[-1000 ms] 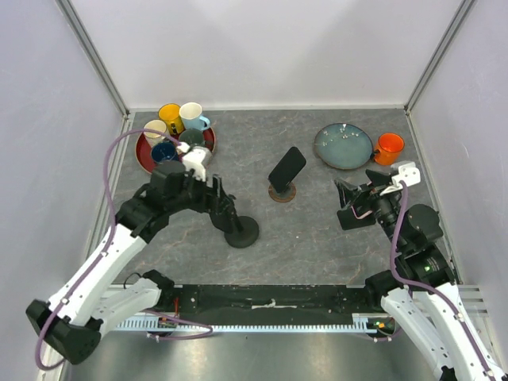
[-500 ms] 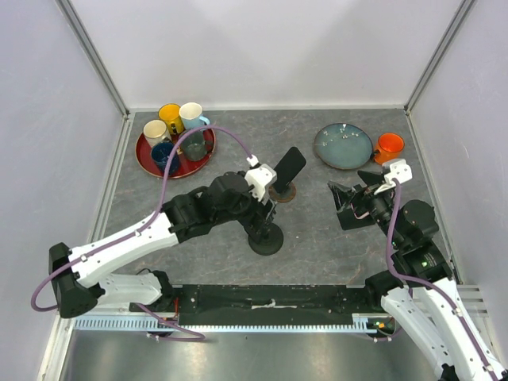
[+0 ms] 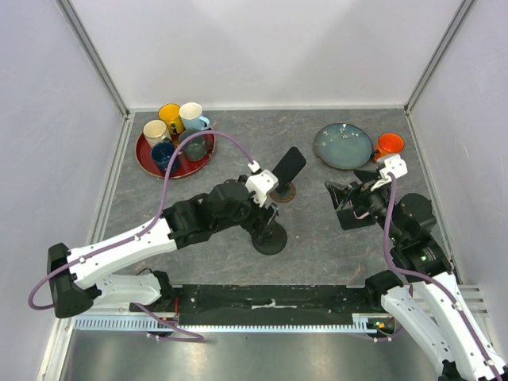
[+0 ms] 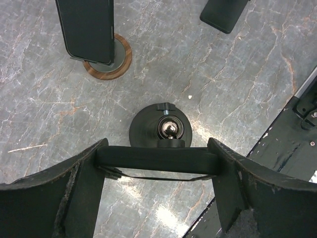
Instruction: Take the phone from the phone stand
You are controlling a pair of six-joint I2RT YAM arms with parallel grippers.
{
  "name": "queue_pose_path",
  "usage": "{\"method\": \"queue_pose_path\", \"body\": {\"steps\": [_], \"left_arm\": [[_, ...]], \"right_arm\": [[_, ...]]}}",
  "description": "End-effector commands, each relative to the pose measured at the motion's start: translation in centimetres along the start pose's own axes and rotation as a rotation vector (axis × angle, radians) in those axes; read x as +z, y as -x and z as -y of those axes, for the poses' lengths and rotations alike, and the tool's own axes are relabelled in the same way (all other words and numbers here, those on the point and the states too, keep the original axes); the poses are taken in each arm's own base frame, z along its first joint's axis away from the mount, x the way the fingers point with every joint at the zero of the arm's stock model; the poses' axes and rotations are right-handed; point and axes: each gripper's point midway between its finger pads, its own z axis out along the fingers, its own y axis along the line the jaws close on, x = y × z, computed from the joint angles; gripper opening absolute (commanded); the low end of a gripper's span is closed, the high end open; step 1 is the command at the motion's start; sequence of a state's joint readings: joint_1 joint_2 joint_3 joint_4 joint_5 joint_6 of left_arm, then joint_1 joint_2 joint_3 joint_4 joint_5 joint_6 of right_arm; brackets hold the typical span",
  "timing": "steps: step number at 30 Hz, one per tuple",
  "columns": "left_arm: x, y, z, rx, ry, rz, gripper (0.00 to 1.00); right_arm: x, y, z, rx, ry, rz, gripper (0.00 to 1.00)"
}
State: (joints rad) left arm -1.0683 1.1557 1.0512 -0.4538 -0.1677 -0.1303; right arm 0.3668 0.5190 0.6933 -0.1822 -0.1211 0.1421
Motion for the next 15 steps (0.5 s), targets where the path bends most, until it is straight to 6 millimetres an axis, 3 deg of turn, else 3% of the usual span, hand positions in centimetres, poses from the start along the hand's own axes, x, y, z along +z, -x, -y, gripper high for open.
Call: {"method": "queue_pose_path", "body": {"steps": [1,11,15], "left_arm": [[-2.2,5.9,-0.2,-0.029,0.003,0.245,0.86],[-4.0,7.7,0.8,-0.077,-0.064,0.346,0.90],[-5.3,8.2,0.0,-0.128,-0.039,0.396,0.91]], "right_arm": [[0.0,2.3,-1.0,-0.008,0.044,0.035,0.98],[0.4,2.4,-1.7,-0.004,0.078,-0.020,0.98],[0.4,2.8,-2.2,-0.007,0.102,-0.034,0.98]]}}
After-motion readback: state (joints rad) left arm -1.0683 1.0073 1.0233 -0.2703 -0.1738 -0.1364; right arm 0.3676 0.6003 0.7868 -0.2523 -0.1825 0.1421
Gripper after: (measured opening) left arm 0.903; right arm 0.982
